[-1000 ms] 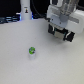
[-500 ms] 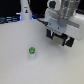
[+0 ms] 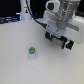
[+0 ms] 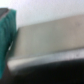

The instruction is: Open the kcup holder, insert the kcup into the holder, and close the kcup holder

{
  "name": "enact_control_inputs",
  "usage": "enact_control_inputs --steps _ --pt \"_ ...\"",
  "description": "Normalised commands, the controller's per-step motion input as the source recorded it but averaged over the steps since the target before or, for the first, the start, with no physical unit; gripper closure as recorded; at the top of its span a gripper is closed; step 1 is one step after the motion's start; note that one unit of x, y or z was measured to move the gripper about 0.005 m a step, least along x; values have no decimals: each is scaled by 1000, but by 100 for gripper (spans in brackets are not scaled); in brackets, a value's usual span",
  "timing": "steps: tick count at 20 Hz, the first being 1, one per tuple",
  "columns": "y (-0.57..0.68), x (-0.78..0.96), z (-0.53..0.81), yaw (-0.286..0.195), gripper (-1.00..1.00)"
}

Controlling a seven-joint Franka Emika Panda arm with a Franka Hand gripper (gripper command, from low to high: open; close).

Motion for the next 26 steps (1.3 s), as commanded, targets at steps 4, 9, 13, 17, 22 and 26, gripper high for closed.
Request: enact_control_inputs --steps 4,9,13,17,22,26 --pt "-343 236 447 -204 -100" --pt "-456 47 393 -248 -100" --pt "-395 -13 341 -280 -100" --pt "-327 -96 319 -292 -100" --pt "-321 -173 103 -294 -100" --pt "-320 -265 -5 -289 -100"
